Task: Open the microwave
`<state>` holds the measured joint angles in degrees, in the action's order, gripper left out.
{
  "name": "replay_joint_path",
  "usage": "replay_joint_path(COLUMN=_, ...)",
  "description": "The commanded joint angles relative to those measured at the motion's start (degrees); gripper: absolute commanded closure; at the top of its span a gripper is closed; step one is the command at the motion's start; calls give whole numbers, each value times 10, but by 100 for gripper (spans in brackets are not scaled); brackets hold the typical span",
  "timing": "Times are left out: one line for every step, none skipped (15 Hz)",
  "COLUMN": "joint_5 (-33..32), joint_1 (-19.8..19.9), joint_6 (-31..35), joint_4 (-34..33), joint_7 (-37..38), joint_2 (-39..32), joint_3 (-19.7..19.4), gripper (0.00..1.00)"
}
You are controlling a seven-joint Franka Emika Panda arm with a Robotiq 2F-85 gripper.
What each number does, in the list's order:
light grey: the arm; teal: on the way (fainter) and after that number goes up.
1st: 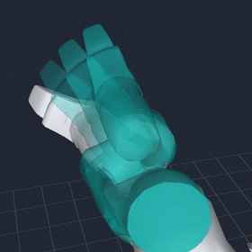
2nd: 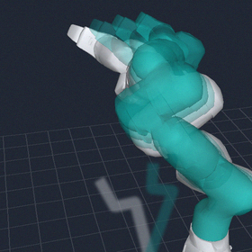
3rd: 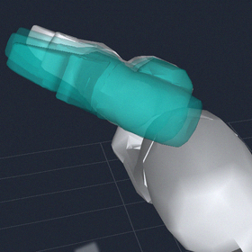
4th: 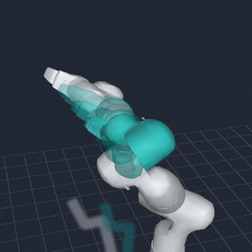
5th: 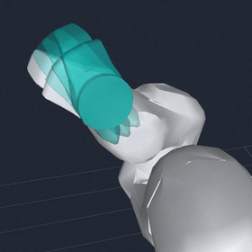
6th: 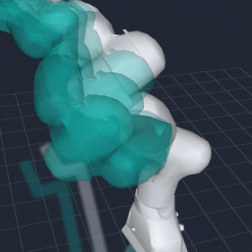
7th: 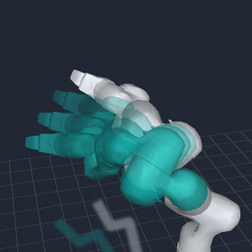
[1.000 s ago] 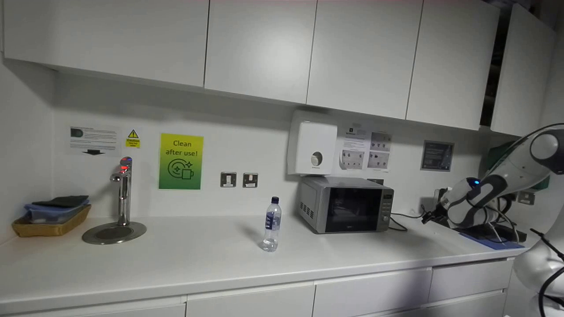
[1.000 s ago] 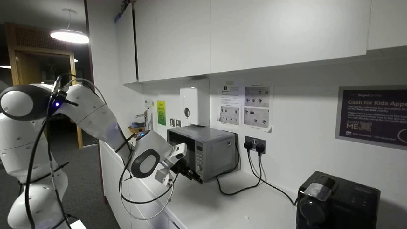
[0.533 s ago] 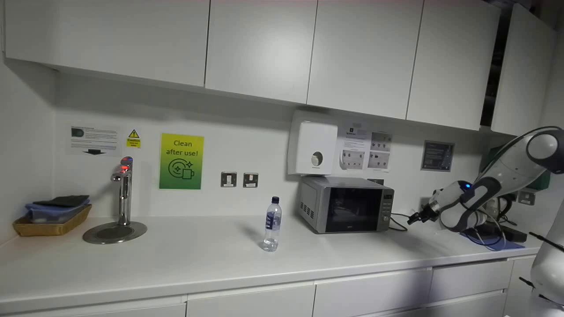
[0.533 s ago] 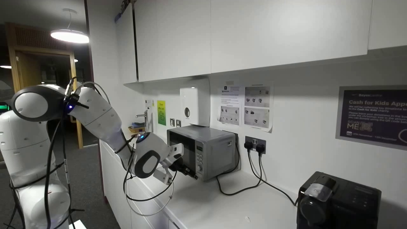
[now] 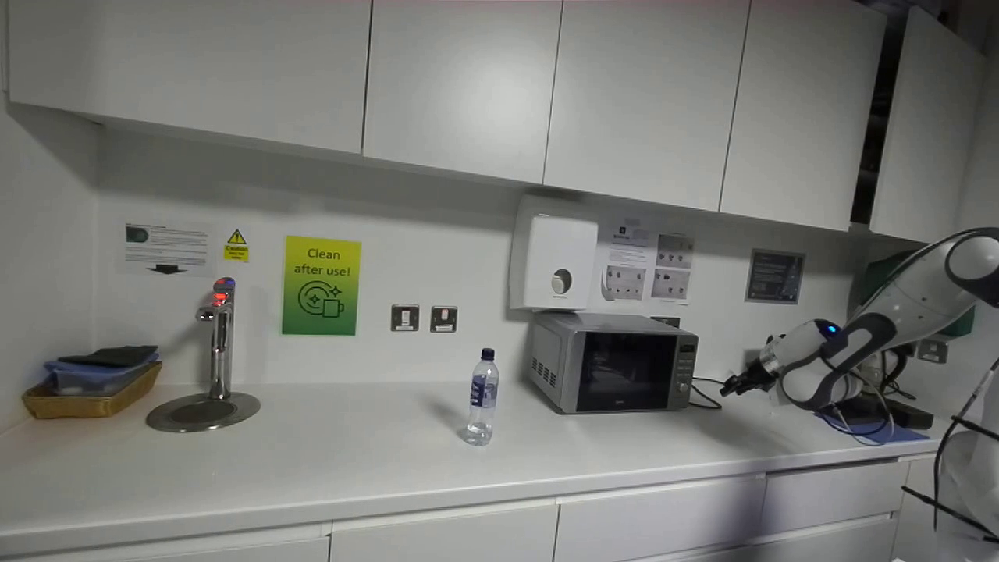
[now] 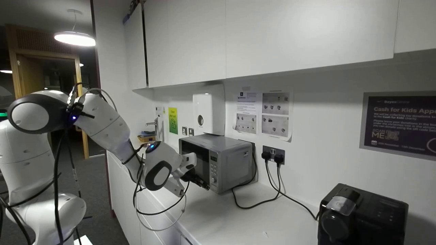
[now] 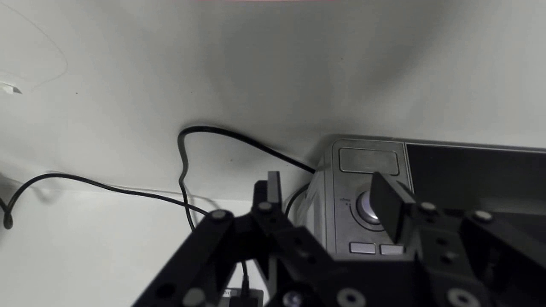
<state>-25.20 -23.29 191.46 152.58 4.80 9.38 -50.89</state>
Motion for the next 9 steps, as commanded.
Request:
replay_joint_path(joint_5=-16, joint_1=-95, joint_6=-8, joint_4=-14, joint_7=-16, joint_2=32, joint_3=-106, gripper=70)
replay_joint_path(joint_5=-15, joint_1=-121, joint_6=-11, joint_4=-18, joint_7=-20, joint_2=36, joint_3=-134, gripper=80)
replay_joint_path(joint_5=-13, joint_1=-150, joint_6=-13, joint_4=-23, joint_7=-25, joint_2=40, joint_3=-163, gripper=86)
replay_joint_path(joint_5=-10, joint_1=-179, joint_6=-15, joint_4=-29, joint_7=-29, joint_2=42, joint_3=-191, gripper=92)
replay_joint_path(joint_5=-7, joint_1=-210, joint_6=-20, joint_4=-35, joint_7=-33, joint_2=45, joint_3=-219, gripper=99)
replay_joint_path(joint_5=-5, joint_1=-240, joint_6=-24, joint_4=-41, joint_7=-38, joint_2=48, joint_3=-247, gripper=100)
replay_joint_path(joint_5=-2, joint_1=-271, joint_6=-27, joint_4=-46, joint_7=-42, joint_2=49, joint_3=-276, gripper=100)
replay_joint_path(joint_5=0, joint_1=-299, joint_6=-32, joint_4=-52, joint_7=-46, joint_2=50, joint_3=-302, gripper=100)
replay_joint_path(joint_5=1, joint_1=-326, joint_6=-35, joint_4=-57, joint_7=-50, joint_2=51, joint_3=-329, gripper=100)
